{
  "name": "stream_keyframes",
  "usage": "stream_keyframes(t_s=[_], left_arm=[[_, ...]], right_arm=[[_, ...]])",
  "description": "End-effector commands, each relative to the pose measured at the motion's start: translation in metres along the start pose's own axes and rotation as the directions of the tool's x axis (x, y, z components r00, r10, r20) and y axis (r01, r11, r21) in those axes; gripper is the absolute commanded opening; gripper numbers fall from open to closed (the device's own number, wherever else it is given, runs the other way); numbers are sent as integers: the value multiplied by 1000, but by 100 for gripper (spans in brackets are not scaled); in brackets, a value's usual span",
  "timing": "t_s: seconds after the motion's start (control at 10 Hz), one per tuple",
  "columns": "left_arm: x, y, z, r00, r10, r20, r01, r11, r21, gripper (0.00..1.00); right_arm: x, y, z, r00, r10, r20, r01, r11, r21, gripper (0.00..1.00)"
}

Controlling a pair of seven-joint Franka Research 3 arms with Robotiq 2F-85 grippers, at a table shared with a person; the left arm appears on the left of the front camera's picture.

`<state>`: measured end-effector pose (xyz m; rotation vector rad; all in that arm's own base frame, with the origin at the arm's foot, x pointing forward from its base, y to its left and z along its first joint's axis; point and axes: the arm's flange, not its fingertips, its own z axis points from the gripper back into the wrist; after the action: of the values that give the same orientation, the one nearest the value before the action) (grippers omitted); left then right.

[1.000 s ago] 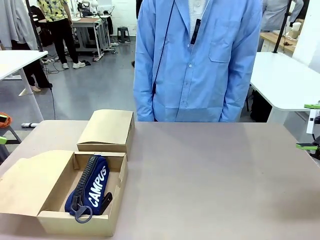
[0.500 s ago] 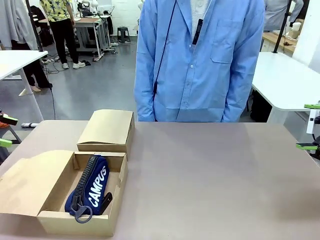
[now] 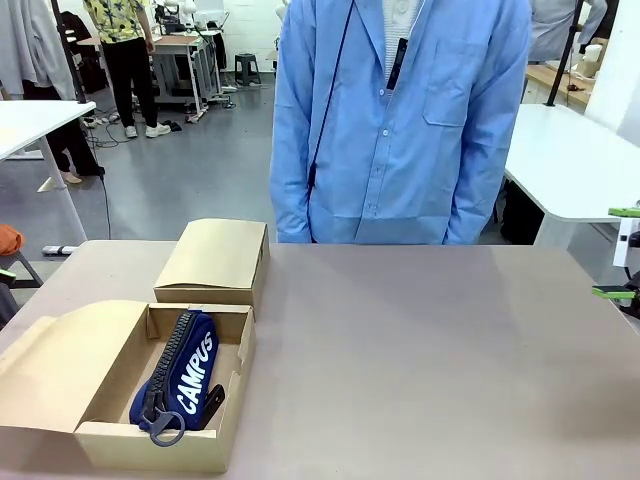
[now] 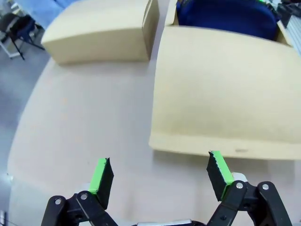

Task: Place items inside the box.
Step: Close the lid of the Mailer Box closest to the robot.

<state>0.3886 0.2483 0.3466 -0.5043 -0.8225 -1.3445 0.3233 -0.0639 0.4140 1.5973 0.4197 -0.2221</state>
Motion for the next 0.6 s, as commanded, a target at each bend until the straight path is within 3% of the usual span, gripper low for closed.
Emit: stream_keyframes(t_s=[0.0, 0.4, 0.5], left_arm=[[-6, 5, -10, 998, 32, -53, -35, 998, -47, 100], [-23, -3, -53, 988, 52, -145, -75, 985, -156, 100], [-19, -7, -57, 993, 37, -111, -58, 980, -192, 100]], right_arm=[[0, 4, 1, 1000, 16, -2, -16, 1000, 6, 100], [0, 4, 1, 1000, 16, -2, -16, 1000, 6, 100], [0, 4, 1, 1000, 16, -2, -16, 1000, 6, 100]])
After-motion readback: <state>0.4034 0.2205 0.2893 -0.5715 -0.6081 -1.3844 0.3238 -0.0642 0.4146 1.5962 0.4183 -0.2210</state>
